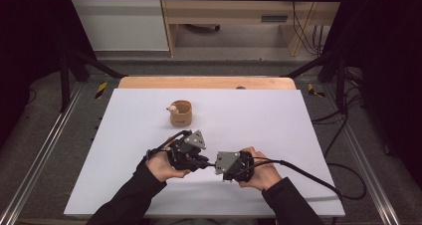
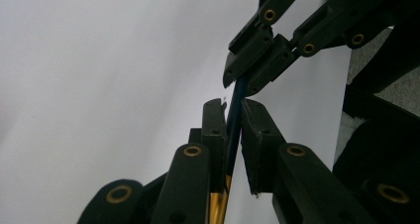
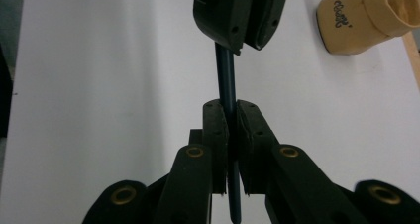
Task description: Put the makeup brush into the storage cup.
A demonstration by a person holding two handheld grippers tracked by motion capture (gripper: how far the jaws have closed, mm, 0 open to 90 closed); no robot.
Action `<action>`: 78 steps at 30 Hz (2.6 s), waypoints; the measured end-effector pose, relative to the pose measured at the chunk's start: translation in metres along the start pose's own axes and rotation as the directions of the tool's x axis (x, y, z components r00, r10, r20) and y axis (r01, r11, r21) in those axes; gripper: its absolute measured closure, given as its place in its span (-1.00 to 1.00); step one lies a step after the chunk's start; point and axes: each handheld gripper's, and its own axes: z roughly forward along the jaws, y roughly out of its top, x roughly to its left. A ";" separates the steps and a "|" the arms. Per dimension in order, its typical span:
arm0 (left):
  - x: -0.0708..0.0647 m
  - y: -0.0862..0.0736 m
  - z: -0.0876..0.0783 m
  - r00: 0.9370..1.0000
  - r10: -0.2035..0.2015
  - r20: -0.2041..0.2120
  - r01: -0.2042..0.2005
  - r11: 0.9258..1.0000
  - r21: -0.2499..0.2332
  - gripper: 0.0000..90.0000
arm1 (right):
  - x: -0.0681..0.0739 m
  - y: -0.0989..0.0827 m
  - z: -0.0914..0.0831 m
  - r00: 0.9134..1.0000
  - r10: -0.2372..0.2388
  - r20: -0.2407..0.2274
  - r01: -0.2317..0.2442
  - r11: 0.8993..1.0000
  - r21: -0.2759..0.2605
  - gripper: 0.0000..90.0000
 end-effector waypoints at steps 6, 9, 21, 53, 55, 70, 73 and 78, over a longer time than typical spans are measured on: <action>0.001 0.000 -0.001 1.000 -0.010 0.001 0.010 1.000 0.004 0.78 | 0.000 0.000 0.002 1.000 0.020 -0.022 -0.020 1.000 -0.005 0.89; 0.002 -0.001 -0.003 1.000 -0.008 -0.028 0.007 1.000 -0.019 0.74 | -0.001 -0.001 0.003 0.999 0.042 -0.021 -0.042 0.999 -0.012 0.89; 0.015 -0.018 -0.031 0.974 -0.157 -0.162 0.112 0.960 -0.256 -0.05 | -0.012 -0.019 0.005 0.989 0.146 -0.007 -0.146 0.989 0.000 0.88; 0.027 -0.074 -0.032 0.898 -0.381 -0.221 0.267 0.870 -0.414 -0.68 | -0.015 -0.055 -0.003 0.898 0.434 0.076 -0.424 0.898 -0.114 0.88; 0.026 -0.075 -0.030 0.895 -0.386 -0.221 0.269 0.866 -0.422 -0.68 | -0.015 -0.056 -0.002 0.890 0.450 0.076 -0.439 0.890 -0.127 0.88; 0.024 -0.072 -0.028 0.896 -0.412 -0.165 0.280 0.814 -0.508 -0.68 | -0.014 -0.053 0.001 0.844 0.534 0.052 -0.509 0.828 -0.236 0.88; 0.025 -0.068 -0.028 0.899 -0.406 -0.164 0.275 0.815 -0.509 -0.69 | -0.015 -0.052 0.000 0.841 0.538 0.049 -0.510 0.821 -0.256 0.88; 0.026 -0.062 -0.027 0.902 -0.405 -0.150 0.273 0.803 -0.530 -0.69 | -0.017 -0.051 -0.003 0.832 0.553 0.048 -0.520 0.807 -0.280 0.88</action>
